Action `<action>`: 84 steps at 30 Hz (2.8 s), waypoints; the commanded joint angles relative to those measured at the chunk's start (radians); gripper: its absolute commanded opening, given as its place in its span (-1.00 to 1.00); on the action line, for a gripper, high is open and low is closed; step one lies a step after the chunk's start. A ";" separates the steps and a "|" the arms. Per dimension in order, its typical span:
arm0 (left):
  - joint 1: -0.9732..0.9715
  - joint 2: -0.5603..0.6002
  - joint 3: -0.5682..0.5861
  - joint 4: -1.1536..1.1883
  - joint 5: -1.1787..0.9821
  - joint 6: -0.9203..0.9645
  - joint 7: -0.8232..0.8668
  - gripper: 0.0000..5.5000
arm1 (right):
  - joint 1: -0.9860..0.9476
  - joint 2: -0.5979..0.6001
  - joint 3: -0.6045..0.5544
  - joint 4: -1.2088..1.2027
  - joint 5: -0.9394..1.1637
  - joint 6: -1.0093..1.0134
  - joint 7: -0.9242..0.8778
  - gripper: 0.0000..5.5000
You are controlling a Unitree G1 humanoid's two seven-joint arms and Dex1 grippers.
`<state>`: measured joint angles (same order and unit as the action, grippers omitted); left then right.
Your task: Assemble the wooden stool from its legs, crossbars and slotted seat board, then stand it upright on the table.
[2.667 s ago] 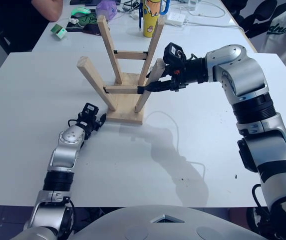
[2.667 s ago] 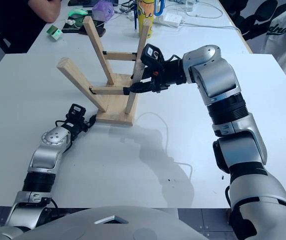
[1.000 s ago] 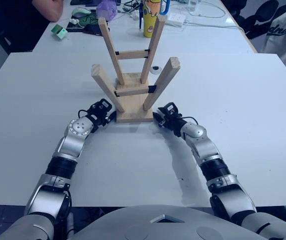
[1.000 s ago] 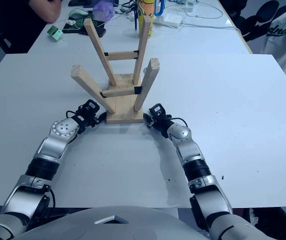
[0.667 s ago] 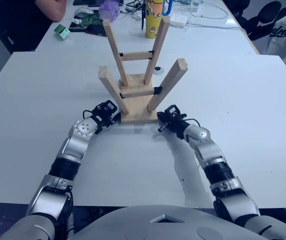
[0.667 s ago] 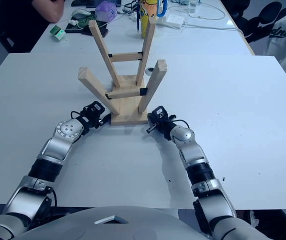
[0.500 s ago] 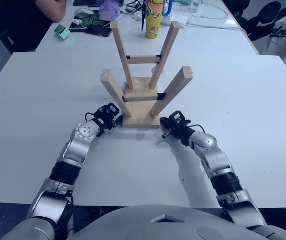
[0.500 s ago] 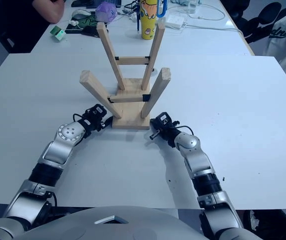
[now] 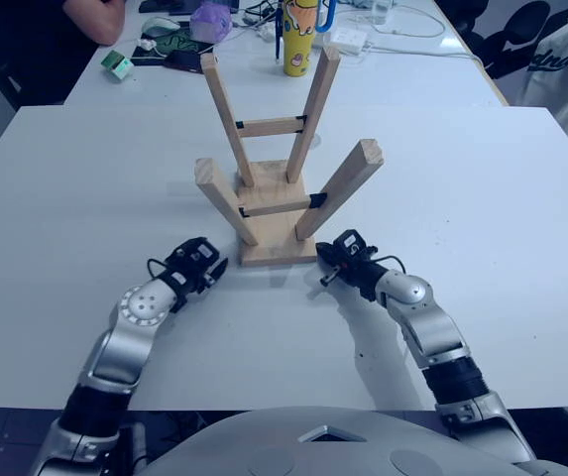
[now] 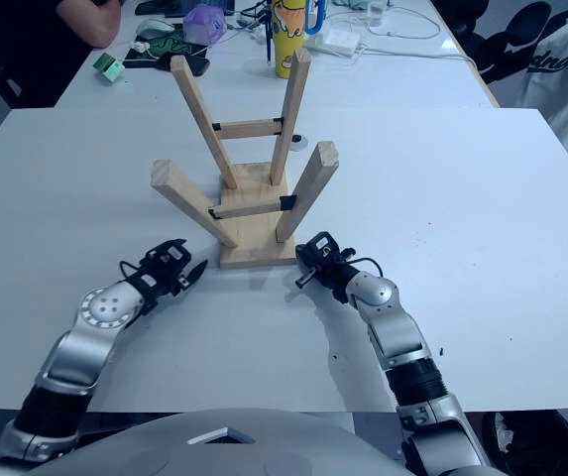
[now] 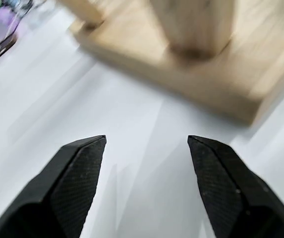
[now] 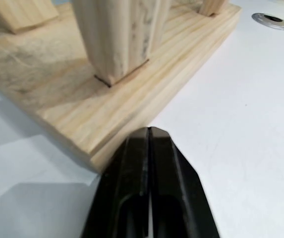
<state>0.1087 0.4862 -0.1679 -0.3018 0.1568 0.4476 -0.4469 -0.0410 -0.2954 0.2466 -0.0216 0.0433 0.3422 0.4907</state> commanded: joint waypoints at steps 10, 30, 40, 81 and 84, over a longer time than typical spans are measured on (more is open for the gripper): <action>0.171 0.024 0.044 -0.147 -0.409 -0.048 -0.311 -0.48 | 0.061 0.017 0.074 -0.014 0.013 0.113 0.021 -1.00; -0.018 -0.264 -0.062 0.133 -0.242 -0.196 0.026 -1.00 | -0.003 0.015 0.089 0.078 0.021 0.074 0.062 -1.00; -0.028 -0.258 -0.106 0.206 -0.168 -0.066 0.075 -1.00 | -0.020 0.005 0.038 0.089 0.048 0.035 0.077 -1.00; -0.055 -0.211 -0.129 0.262 -0.144 -0.006 0.047 -1.00 | -0.297 0.055 0.055 -0.223 0.775 0.318 -0.305 -1.00; -0.054 -0.215 -0.126 0.264 -0.146 -0.006 0.054 -1.00 | -0.378 0.088 -0.056 -0.243 0.776 0.212 -0.258 -1.00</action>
<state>0.0021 0.2532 -0.2712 -0.1043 -0.0151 0.3635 -0.3913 -0.4724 -0.2269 0.1855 -0.3587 0.8536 0.5292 0.2115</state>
